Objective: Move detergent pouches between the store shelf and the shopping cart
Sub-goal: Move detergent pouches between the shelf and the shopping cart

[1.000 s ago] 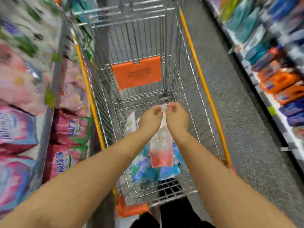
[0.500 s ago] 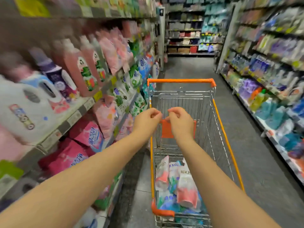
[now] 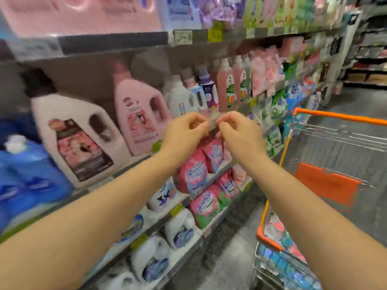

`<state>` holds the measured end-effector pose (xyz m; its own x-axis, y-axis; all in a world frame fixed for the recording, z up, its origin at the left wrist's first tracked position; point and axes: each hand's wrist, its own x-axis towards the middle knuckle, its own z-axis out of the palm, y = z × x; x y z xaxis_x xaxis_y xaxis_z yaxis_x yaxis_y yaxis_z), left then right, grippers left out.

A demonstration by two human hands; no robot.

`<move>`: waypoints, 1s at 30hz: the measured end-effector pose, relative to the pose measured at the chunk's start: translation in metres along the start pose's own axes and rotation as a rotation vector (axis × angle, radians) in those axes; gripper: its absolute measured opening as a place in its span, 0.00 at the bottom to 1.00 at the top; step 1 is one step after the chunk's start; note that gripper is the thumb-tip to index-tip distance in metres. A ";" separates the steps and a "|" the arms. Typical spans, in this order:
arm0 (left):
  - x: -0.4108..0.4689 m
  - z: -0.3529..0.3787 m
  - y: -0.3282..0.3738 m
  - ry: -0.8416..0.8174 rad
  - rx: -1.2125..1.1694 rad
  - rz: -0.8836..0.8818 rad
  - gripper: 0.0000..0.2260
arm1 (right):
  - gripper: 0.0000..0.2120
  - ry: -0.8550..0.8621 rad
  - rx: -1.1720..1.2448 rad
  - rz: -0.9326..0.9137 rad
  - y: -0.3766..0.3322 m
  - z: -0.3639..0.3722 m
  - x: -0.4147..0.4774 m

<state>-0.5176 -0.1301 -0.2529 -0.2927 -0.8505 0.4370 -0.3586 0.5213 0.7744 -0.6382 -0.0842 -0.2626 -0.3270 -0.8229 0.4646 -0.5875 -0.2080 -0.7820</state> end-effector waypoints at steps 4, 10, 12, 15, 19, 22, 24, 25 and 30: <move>-0.030 -0.103 0.007 0.179 0.120 0.013 0.06 | 0.08 -0.143 0.017 -0.147 -0.080 0.045 -0.012; -0.077 -0.268 0.020 0.376 0.396 0.073 0.05 | 0.08 -0.247 0.160 -0.389 -0.205 0.126 -0.032; -0.093 -0.322 0.020 0.409 0.492 0.068 0.05 | 0.08 -0.282 0.251 -0.427 -0.243 0.160 -0.041; -0.119 -0.405 0.015 0.463 0.585 0.039 0.07 | 0.08 -0.334 0.354 -0.475 -0.303 0.218 -0.054; -0.154 -0.505 0.005 0.527 0.642 -0.036 0.02 | 0.06 -0.382 0.476 -0.546 -0.383 0.287 -0.077; -0.173 -0.562 0.000 0.579 0.728 -0.081 0.01 | 0.08 -0.459 0.513 -0.601 -0.430 0.329 -0.092; -0.183 -0.594 -0.003 0.608 0.787 -0.112 0.01 | 0.08 -0.515 0.475 -0.666 -0.458 0.353 -0.097; -0.186 -0.610 -0.005 0.627 0.818 -0.129 0.01 | 0.09 -0.534 0.436 -0.714 -0.472 0.364 -0.096; -0.194 -0.684 -0.019 0.717 0.959 -0.260 0.03 | 0.08 -0.544 0.206 -0.970 -0.535 0.400 -0.086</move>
<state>0.1519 -0.0231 -0.0391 0.3312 -0.6248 0.7071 -0.9295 -0.0871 0.3584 0.0002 -0.1136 -0.0500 0.5956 -0.3771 0.7092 -0.2686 -0.9256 -0.2666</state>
